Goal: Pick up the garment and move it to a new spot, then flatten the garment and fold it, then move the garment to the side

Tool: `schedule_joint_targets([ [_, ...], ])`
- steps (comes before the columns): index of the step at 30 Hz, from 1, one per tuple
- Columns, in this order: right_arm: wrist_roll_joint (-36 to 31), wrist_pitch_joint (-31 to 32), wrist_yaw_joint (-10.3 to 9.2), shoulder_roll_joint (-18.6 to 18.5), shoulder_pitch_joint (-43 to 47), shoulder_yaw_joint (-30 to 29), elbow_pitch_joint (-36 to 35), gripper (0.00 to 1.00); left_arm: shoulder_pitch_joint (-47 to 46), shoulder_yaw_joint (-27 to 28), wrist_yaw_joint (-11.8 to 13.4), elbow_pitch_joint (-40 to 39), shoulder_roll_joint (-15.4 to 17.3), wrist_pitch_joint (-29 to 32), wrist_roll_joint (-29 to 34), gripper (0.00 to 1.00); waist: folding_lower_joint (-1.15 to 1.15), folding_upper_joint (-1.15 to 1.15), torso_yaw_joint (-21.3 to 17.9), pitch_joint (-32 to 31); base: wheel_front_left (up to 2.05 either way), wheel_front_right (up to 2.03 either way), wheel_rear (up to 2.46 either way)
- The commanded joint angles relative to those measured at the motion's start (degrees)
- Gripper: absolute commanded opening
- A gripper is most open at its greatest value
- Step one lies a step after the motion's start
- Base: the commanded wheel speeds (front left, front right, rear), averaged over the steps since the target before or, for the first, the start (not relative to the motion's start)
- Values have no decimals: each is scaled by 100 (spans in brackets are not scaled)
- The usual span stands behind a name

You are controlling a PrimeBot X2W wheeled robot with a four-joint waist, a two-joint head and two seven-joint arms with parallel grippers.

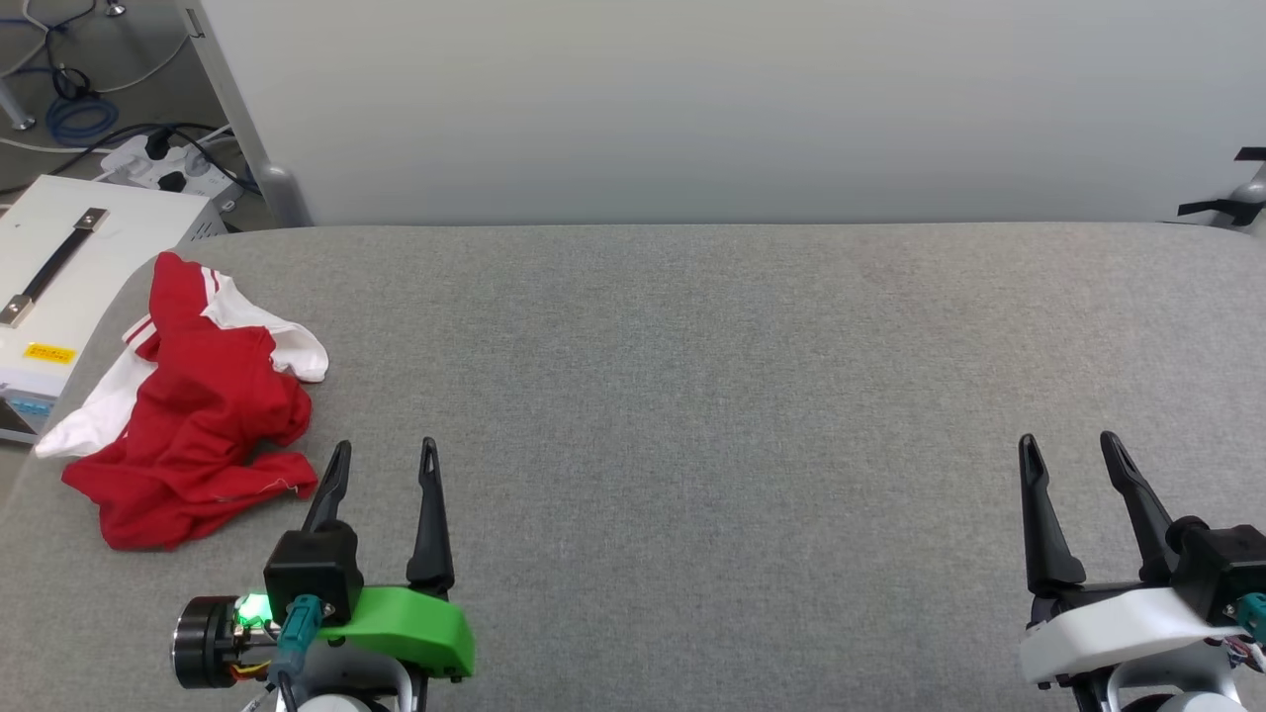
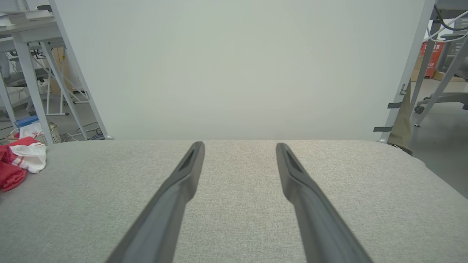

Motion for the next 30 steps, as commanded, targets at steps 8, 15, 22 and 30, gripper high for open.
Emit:
schedule_joint_targets([
  [8, 92, -152, -2, -5, 149, 53, -33, 100, 83, -42, 75, 51, -18, -152, -36, 100, 0, 0, 21, -21, 0, 0, 0],
  [15, 94, -235, -2, -5, 216, 92, -29, 100, 129, -66, 120, 91, -19, -236, -49, 100, 0, 0, 32, -57, 0, 0, 0],
  [22, 61, -316, -2, -5, 296, 124, 11, 100, 187, -113, 164, 131, -21, -318, -71, 100, 0, 0, 47, -94, 0, 0, 0],
  [30, 82, -409, -3, -5, 365, 114, 51, 100, 248, -150, 206, 201, -22, -412, -113, 100, 0, 0, 69, -122, 0, 0, 0],
])
